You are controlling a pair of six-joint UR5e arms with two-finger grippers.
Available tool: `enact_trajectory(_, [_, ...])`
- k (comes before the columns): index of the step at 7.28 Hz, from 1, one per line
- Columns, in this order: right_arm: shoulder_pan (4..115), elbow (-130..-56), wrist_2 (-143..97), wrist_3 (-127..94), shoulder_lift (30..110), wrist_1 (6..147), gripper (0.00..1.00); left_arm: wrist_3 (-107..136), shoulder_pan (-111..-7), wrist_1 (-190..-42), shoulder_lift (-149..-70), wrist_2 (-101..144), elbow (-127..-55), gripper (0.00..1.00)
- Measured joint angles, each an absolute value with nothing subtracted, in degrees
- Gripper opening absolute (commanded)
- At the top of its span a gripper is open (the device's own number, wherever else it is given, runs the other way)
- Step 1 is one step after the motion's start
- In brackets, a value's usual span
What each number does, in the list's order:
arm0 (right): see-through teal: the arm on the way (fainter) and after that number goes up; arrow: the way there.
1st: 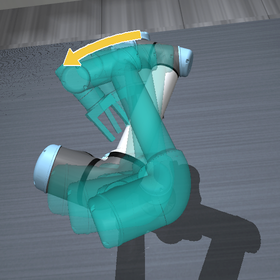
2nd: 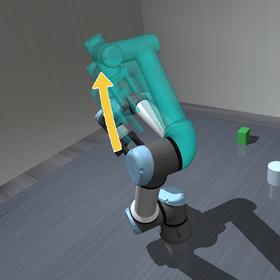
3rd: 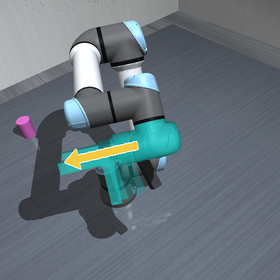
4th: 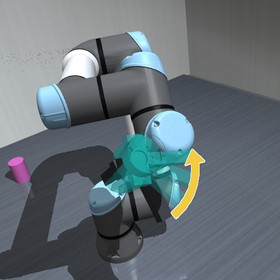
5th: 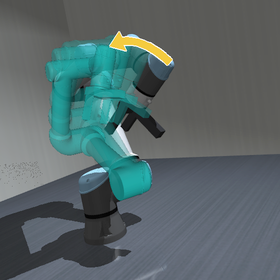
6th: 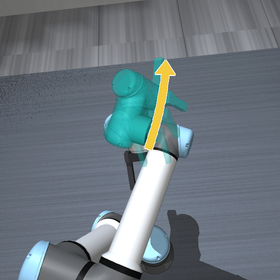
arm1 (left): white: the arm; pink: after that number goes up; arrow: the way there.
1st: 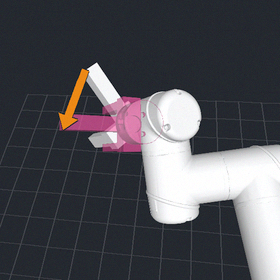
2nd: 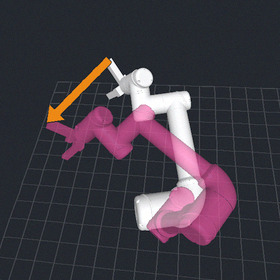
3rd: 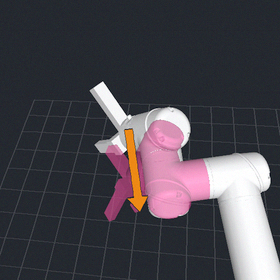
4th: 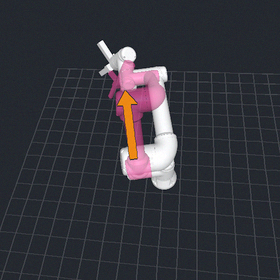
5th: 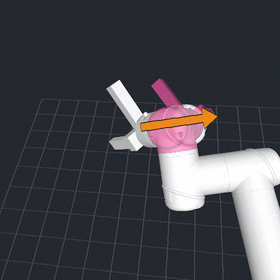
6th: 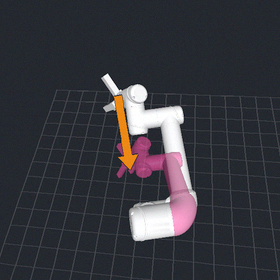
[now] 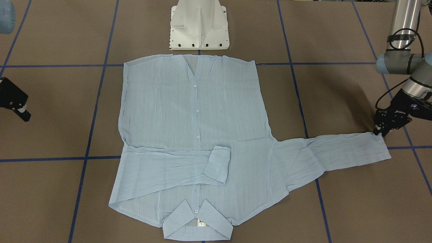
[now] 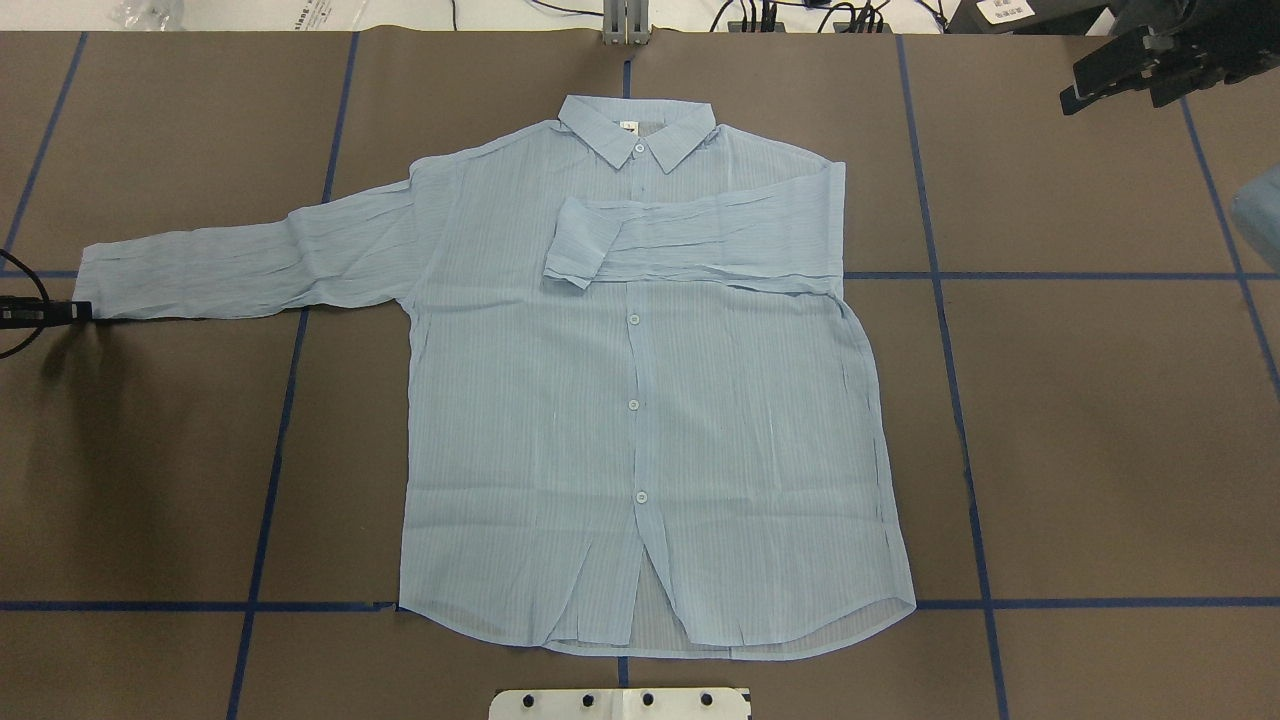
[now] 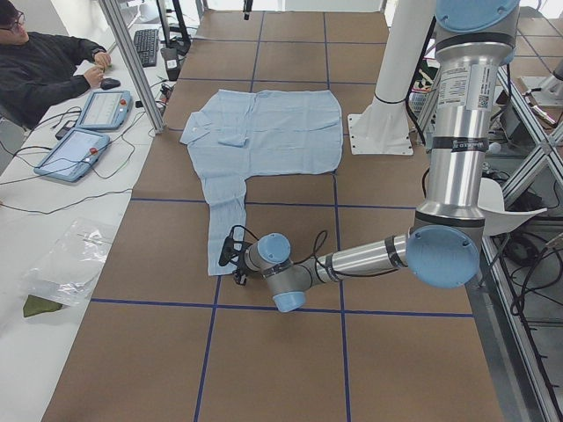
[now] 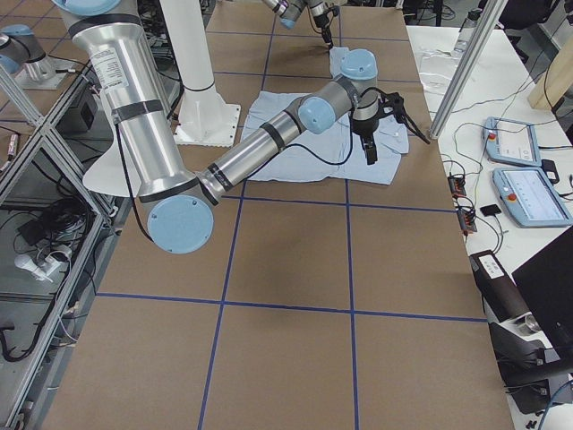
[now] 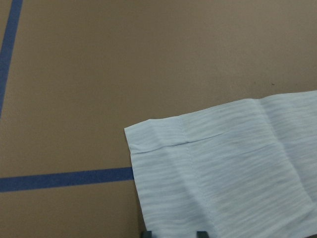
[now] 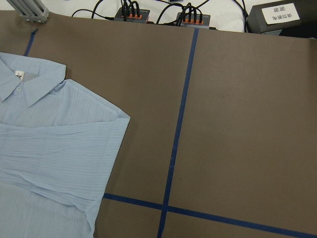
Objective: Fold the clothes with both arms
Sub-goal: 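Grasp the sleeve cuff nearest the left gripper with the left gripper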
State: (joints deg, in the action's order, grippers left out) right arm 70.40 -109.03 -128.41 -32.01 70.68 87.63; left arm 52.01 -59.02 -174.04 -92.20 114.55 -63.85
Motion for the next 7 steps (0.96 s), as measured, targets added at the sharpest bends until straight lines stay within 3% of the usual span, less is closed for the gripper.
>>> enact_trajectory(3, [70.4, -109.0, -128.4, -32.2, 70.7, 87.6, 0.99, 51.9, -59.2, -174.7, -91.8, 115.6, -65.5, 0.0])
enact_trajectory(7, [70.4, -109.1, -128.4, -32.3, 70.7, 87.6, 0.99, 51.6, -59.6, -174.4, -93.3, 118.6, -77.0, 0.0])
